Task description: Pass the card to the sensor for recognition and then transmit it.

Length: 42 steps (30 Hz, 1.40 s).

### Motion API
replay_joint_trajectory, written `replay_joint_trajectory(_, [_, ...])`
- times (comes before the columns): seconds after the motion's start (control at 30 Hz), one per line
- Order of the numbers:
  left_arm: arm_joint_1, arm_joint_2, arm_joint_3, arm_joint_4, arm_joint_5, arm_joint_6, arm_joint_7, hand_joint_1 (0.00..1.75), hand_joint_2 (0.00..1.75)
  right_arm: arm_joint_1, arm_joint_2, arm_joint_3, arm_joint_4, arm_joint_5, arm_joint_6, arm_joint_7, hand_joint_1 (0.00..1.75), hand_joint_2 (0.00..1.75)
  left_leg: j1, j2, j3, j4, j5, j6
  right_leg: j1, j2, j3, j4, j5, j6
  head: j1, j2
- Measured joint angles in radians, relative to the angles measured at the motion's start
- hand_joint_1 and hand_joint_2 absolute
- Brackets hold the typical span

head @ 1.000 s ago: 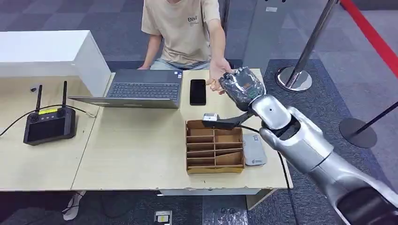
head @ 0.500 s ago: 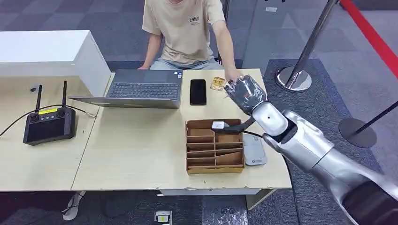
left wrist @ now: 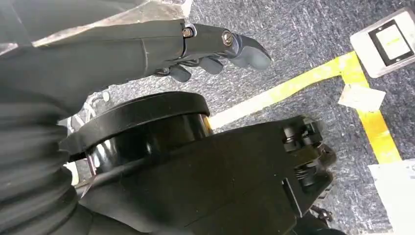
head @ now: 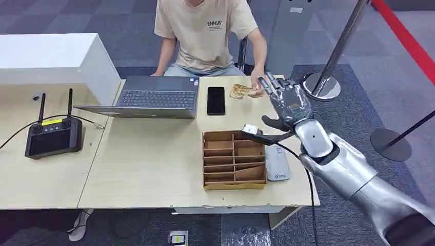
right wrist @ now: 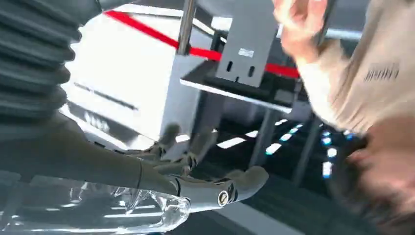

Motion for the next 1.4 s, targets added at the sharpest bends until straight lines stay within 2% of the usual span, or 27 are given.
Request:
replay_joint_trajectory(0.1, [0.001, 0.000, 0.000, 0.000, 0.000, 0.002, 0.006, 0.00, 1.75, 0.070, -0.016, -0.066, -0.064, -0.068, -0.057, 0.011, 0.00, 0.00, 0.000, 0.000, 0.000, 0.000, 0.000, 0.000, 0.000, 0.000, 0.000, 0.000, 0.000, 0.000, 0.000, 0.000])
replay_joint_trajectory(0.2, [0.000, 0.000, 0.000, 0.000, 0.000, 0.002, 0.007, 0.00, 1.75, 0.105, -0.027, -0.118, -0.114, -0.094, -0.069, 0.010, 0.00, 0.00, 0.000, 0.001, 0.000, 0.000, 0.000, 0.000, 0.000, 0.001, 0.000, 0.000, 0.000, 0.000, 0.000, 0.000])
replay_joint_trajectory(0.27, [0.000, 0.000, 0.000, 0.000, 0.001, 0.002, 0.016, 0.00, 1.75, 0.150, -0.031, -0.170, -0.155, -0.168, -0.098, -0.009, 0.00, 0.00, 0.000, 0.000, 0.001, 0.000, 0.000, 0.000, 0.000, 0.000, 0.001, 0.000, 0.000, 0.000, 0.001, 0.000])
replay_joint_trajectory(0.4, [0.001, 0.000, 0.000, 0.000, 0.022, 0.019, 0.016, 0.00, 1.75, 0.271, -0.025, -0.249, -0.258, -0.409, -0.244, -0.071, 0.00, 0.00, 0.001, 0.000, 0.001, 0.000, 0.000, 0.000, 0.000, 0.000, 0.002, 0.000, 0.000, 0.000, 0.001, 0.000])
replay_joint_trajectory(0.47, [0.004, -0.002, 0.000, 0.000, 0.036, 0.036, 0.008, 0.00, 1.75, 0.366, -0.008, -0.322, -0.344, -0.548, -0.298, -0.157, 0.00, 0.00, 0.000, -0.001, 0.001, 0.000, 0.000, 0.000, 0.000, -0.001, 0.002, 0.000, 0.000, 0.000, 0.001, 0.000])
replay_joint_trajectory(0.6, [0.006, -0.007, 0.002, 0.000, 0.056, 0.053, 0.005, 0.00, 1.75, 0.525, 0.040, -0.455, -0.464, -0.842, -0.308, -0.353, 0.00, 0.00, 0.000, -0.001, 0.001, 0.000, 0.000, 0.000, 0.000, -0.001, 0.001, 0.000, 0.000, 0.000, 0.000, 0.000])
replay_joint_trajectory(0.67, [0.007, -0.009, 0.004, 0.000, 0.067, 0.058, 0.005, 0.00, 1.75, 0.595, 0.067, -0.505, -0.503, -0.949, -0.307, -0.435, 0.00, 0.00, 0.000, -0.001, 0.001, -0.001, 0.000, 0.000, 0.001, -0.001, 0.001, 0.000, 0.000, 0.000, 0.000, 0.000])
replay_joint_trajectory(0.73, [0.007, -0.013, 0.006, 0.000, 0.074, 0.060, 0.005, 0.00, 1.75, 0.651, 0.090, -0.545, -0.527, -1.017, -0.307, -0.486, 0.00, 0.00, 0.000, 0.000, 0.001, -0.001, 0.000, 0.000, 0.000, -0.001, 0.001, 0.000, 0.000, 0.000, 0.000, 0.000])
replay_joint_trajectory(0.8, [0.007, -0.015, 0.008, 0.000, 0.079, 0.061, 0.006, 0.00, 1.75, 0.695, 0.106, -0.579, -0.543, -1.045, -0.307, -0.509, 0.00, 0.00, 0.000, 0.000, 0.001, -0.001, 0.000, 0.000, 0.001, -0.001, 0.001, 0.000, 0.000, 0.000, 0.000, 0.000])
replay_joint_trajectory(0.83, [0.006, -0.015, 0.008, 0.000, 0.084, 0.063, 0.006, 0.00, 1.75, 0.711, 0.113, -0.593, -0.547, -1.062, -0.307, -0.512, 0.00, 1.75, 0.000, 0.000, 0.002, -0.001, 0.000, 0.000, 0.000, -0.001, 0.002, 0.000, 0.000, 0.000, 0.000, 0.000])
replay_joint_trajectory(0.87, [0.006, -0.015, 0.010, 0.000, 0.089, 0.065, 0.009, 0.00, 1.75, 0.726, 0.120, -0.605, -0.547, -1.085, -0.306, -0.517, 0.00, 1.75, 0.000, 0.000, 0.002, -0.001, 0.000, 0.000, 0.001, -0.001, 0.002, 0.000, 0.000, 0.000, 0.000, 0.000])
replay_joint_trajectory(0.9, [0.006, -0.016, 0.011, 0.000, 0.094, 0.068, 0.010, 0.00, 1.75, 0.742, 0.126, -0.614, -0.545, -1.123, -0.302, -0.525, 0.00, 0.00, 0.000, 0.000, 0.002, -0.001, 0.000, 0.000, 0.001, -0.001, 0.002, 0.000, 0.000, 0.000, 0.000, 0.000])
replay_joint_trajectory(1.0, [0.005, -0.019, 0.015, 0.000, 0.109, 0.078, 0.010, 0.00, 1.75, 0.788, 0.144, -0.638, -0.518, -1.264, -0.284, -0.566, 0.00, 0.00, 0.000, 0.000, 0.002, -0.001, 0.000, 0.000, 0.000, -0.001, 0.002, 0.000, 0.000, 0.000, 0.000, 0.000])
replay_joint_trajectory(1.1, [0.004, -0.021, 0.023, 0.000, 0.119, 0.085, 0.010, 0.00, 1.75, 0.815, 0.155, -0.658, -0.453, -1.348, -0.268, -0.620, 0.00, 0.00, 0.000, 0.000, 0.002, -0.001, 0.000, 0.000, 0.000, -0.001, 0.002, 0.000, 0.000, 0.000, 0.000, 0.000])
replay_joint_trajectory(1.3, [0.004, -0.020, 0.036, 0.000, 0.137, 0.050, 0.012, 0.00, 1.75, 0.850, 0.196, -0.714, -0.318, -1.567, -0.231, -0.751, 0.00, 0.00, 0.000, 0.000, 0.002, -0.001, 0.000, 0.000, 0.000, -0.001, 0.001, -0.001, 0.000, 0.000, 0.000, 0.000])
replay_joint_trajectory(1.4, [0.004, -0.020, 0.039, 0.000, 0.145, 0.050, 0.018, 0.00, 1.75, 0.863, 0.217, -0.737, -0.265, -1.618, -0.220, -0.782, 0.00, 0.00, 0.000, 0.001, 0.002, -0.001, 0.000, 0.000, 0.000, 0.000, 0.001, -0.001, 0.000, 0.000, 0.000, 0.000])
